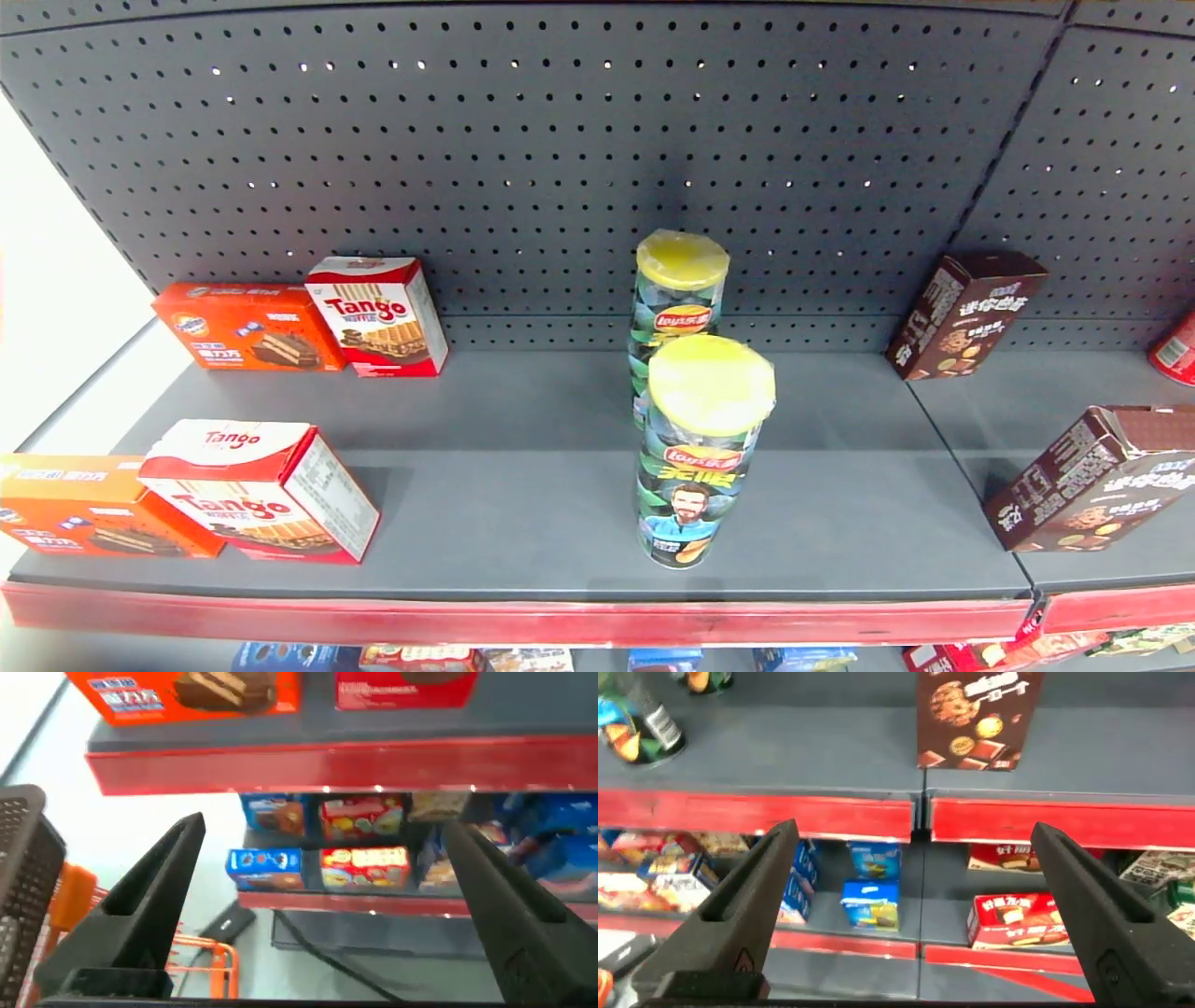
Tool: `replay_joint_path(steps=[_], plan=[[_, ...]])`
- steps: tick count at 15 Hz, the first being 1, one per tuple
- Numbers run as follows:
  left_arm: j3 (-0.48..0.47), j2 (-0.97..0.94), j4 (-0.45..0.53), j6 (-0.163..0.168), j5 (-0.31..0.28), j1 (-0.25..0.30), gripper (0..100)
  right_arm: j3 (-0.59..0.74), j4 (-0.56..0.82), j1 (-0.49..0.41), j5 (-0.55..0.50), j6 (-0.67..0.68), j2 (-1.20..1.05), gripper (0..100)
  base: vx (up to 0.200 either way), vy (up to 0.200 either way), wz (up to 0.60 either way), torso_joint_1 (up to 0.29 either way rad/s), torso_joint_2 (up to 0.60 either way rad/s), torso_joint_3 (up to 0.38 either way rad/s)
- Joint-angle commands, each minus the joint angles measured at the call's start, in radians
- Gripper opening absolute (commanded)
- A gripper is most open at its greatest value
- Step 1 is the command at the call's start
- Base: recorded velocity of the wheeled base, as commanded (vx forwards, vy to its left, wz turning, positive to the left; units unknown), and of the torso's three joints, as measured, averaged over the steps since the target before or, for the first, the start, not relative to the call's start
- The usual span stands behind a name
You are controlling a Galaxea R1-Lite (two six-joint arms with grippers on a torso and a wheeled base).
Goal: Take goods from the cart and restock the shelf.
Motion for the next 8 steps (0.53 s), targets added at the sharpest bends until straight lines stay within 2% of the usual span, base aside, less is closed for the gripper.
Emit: replay_joint_path(steps=[1,2,3,4,5,6,8], plan=[[-0.021,-0.059,0.029,0.022,0.01,0.102,100,0.003,-0.007,-0.006,-0.032,0.003,-0.023,100,0.0,0.0,0.0,0.0,0.0,0.0],[-0.023,-0.133,0.029,0.071,0.008,0.203,100,0.023,0.001,-0.006,-0.158,-0.016,-0.024,100,0.0,0.0,0.0,0.0,0.0,0.0],[-0.023,-0.159,0.029,0.084,0.007,0.241,100,0.023,0.001,-0.006,-0.161,-0.02,-0.024,100,0.0,0.0,0.0,0.0,0.0,0.0],[-0.023,-0.159,0.029,0.087,0.005,0.346,100,0.023,0.003,-0.008,-0.155,-0.043,-0.024,100,0.0,0.0,0.0,0.0,0.0,0.0],[-0.023,-0.159,0.027,0.087,0.003,0.379,100,0.023,0.003,-0.006,-0.152,-0.045,-0.024,100,0.0,0.0,0.0,0.0,0.0,0.0],[-0.021,-0.159,0.026,0.085,0.008,0.384,100,0.023,0.003,-0.006,-0.152,-0.042,-0.024,100,0.0,0.0,0.0,0.0,0.0,0.0],[-0.023,-0.159,0.027,0.057,0.045,0.384,100,0.023,0.003,-0.006,-0.152,-0.043,-0.024,100,0.0,0.0,0.0,0.0,0.0,0.0]])
